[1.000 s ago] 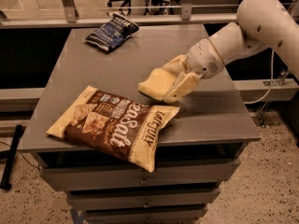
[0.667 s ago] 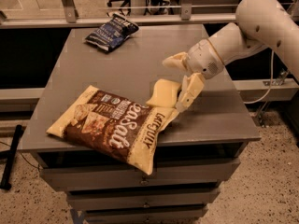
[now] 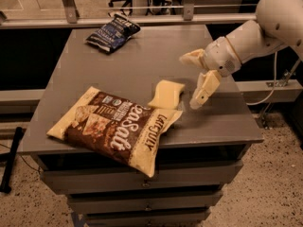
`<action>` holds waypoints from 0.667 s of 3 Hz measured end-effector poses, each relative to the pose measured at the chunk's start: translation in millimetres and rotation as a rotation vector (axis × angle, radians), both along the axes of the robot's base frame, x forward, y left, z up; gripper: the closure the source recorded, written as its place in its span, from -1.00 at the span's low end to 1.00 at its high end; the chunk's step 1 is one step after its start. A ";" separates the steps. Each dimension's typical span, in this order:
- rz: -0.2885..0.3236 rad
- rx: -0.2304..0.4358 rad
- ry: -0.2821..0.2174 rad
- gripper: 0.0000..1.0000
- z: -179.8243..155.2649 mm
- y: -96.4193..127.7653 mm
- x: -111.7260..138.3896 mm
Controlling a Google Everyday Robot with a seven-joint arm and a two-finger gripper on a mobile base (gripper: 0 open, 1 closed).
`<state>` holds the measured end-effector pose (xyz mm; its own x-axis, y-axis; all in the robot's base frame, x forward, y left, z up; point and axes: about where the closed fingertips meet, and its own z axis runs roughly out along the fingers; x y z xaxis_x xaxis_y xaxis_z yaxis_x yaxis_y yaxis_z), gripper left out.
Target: Move sponge near brown chip bag
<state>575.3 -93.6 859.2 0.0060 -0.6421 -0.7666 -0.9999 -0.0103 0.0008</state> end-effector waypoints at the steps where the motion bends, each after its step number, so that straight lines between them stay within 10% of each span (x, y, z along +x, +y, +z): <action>1: -0.148 -0.032 -0.062 -1.00 10.0 -67.0 24.6; 2: -0.383 -0.075 -0.102 -1.00 28.9 -143.6 39.6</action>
Offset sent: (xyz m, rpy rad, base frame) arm 0.0536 -0.2594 0.0625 -0.1251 -0.1327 -0.7574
